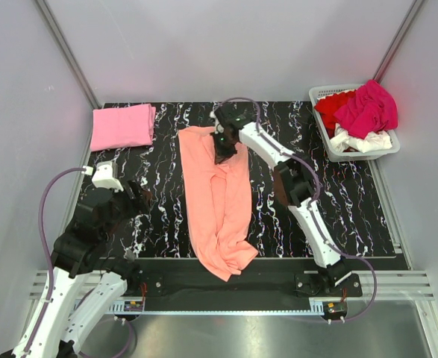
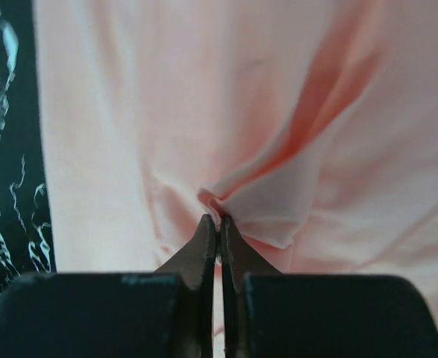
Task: Fold and stack the t-shirts
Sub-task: Fold the tshirt
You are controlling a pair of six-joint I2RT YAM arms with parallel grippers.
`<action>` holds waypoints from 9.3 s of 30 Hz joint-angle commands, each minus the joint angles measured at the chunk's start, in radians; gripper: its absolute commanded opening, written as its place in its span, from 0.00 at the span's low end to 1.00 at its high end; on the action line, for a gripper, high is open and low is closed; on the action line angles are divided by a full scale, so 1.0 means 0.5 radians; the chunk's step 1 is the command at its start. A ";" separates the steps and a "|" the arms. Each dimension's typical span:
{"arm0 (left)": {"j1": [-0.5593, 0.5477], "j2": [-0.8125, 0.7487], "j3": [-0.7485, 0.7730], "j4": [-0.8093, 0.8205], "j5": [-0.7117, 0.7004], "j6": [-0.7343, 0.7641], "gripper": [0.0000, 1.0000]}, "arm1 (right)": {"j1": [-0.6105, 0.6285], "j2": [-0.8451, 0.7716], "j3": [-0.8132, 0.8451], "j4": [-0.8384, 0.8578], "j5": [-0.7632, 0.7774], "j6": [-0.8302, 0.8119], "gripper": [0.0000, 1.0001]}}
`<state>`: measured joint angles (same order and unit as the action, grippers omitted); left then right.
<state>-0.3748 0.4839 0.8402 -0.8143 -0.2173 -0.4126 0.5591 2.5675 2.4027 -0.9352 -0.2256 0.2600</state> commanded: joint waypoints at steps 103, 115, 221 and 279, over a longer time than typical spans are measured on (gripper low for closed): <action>-0.643 0.934 -0.561 0.929 0.462 -0.730 0.72 | -0.060 -2.671 -3.295 0.591 0.363 1.109 0.79; -0.935 1.143 -0.732 1.107 0.349 -1.037 0.70 | 0.023 -2.672 -3.640 0.763 0.034 1.256 0.51; -0.284 2.808 1.400 0.395 0.631 -0.286 0.00 | -0.547 -1.273 -1.588 0.524 0.200 0.535 0.00; -0.327 2.698 0.375 1.116 0.935 -0.540 0.47 | -0.784 -1.340 -2.633 1.048 -0.478 0.419 0.17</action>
<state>-0.5388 1.8103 1.0626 -0.3050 0.2909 -0.7086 0.1814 1.9236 1.1225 -0.4393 -0.5453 0.4698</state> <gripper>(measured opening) 0.469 0.177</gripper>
